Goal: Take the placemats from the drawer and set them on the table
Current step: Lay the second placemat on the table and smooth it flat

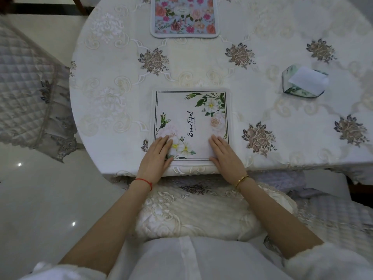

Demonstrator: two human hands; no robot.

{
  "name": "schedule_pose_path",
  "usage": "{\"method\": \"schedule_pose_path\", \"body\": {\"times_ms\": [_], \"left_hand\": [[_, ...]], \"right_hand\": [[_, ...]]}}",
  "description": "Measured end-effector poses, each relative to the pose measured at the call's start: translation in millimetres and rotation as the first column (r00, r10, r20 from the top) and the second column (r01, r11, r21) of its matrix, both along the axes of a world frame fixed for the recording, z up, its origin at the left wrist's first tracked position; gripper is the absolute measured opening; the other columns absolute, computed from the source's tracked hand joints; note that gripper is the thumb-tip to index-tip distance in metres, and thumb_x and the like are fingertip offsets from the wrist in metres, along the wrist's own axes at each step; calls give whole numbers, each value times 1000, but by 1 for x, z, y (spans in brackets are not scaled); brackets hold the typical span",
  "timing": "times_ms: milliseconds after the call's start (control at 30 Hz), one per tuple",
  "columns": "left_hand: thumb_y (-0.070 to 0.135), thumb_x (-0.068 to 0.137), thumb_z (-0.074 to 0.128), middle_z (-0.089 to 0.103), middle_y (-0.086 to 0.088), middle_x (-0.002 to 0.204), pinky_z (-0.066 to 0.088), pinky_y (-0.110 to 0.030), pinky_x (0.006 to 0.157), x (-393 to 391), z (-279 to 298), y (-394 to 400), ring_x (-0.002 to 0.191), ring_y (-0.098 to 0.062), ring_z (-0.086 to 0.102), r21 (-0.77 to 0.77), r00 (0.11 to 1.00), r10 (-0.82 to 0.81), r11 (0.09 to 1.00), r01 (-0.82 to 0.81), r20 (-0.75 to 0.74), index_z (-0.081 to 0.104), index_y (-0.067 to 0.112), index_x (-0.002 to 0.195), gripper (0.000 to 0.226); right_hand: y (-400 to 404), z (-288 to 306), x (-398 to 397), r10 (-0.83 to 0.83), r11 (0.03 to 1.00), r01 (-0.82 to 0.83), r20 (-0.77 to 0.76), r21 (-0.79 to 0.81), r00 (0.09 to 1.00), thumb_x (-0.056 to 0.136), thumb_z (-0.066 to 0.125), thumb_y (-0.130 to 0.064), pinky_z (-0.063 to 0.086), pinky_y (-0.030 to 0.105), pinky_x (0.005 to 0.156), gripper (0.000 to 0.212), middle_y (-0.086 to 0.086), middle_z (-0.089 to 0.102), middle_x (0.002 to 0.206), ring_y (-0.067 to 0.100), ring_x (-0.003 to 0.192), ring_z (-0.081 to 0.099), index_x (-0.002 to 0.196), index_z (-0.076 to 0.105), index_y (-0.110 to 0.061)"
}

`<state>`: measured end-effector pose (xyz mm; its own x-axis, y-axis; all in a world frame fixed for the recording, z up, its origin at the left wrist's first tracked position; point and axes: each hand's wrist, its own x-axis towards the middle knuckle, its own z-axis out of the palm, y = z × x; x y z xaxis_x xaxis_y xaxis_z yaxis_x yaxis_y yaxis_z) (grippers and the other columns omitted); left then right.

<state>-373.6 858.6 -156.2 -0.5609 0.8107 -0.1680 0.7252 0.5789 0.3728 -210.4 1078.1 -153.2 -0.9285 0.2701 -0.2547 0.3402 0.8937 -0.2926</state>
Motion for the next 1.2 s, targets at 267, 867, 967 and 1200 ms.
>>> {"method": "schedule_pose_path", "body": {"times_ms": [267,867,967,1200], "left_hand": [[30,96,52,29,-9,155,16,-36,122,-19,-4,-18,144,-27,26,5,998,45,999,-45,-35,32,8,148,59],[31,100,37,15,-11,160,9,-37,122,-127,-5,120,149,-26,9,10,999,36,999,-36,-23,18,7,152,60],[37,100,39,20,-9,159,11,-36,122,-129,-10,113,148,-25,15,40,996,79,996,-77,-37,20,9,151,61],[36,98,44,27,-15,155,14,-38,122,-131,-10,100,145,-31,21,58,975,217,975,-215,-36,25,1,148,63]], "right_hand": [[39,6,26,-114,993,113,5,26,994,102,41,-26,6,33,122,60,6,11,160,22,149,6,151,14,-6],[58,-6,-174,-9,1000,7,-49,-29,999,102,38,-32,8,37,122,58,5,13,161,21,149,5,152,16,-10],[72,-8,-161,-43,998,39,-73,-57,996,101,39,-34,9,35,122,60,4,17,160,18,149,10,152,18,-11],[101,-6,-127,-207,978,207,-149,-17,967,101,42,-30,15,34,121,55,10,27,156,24,146,19,149,27,-7]]}}
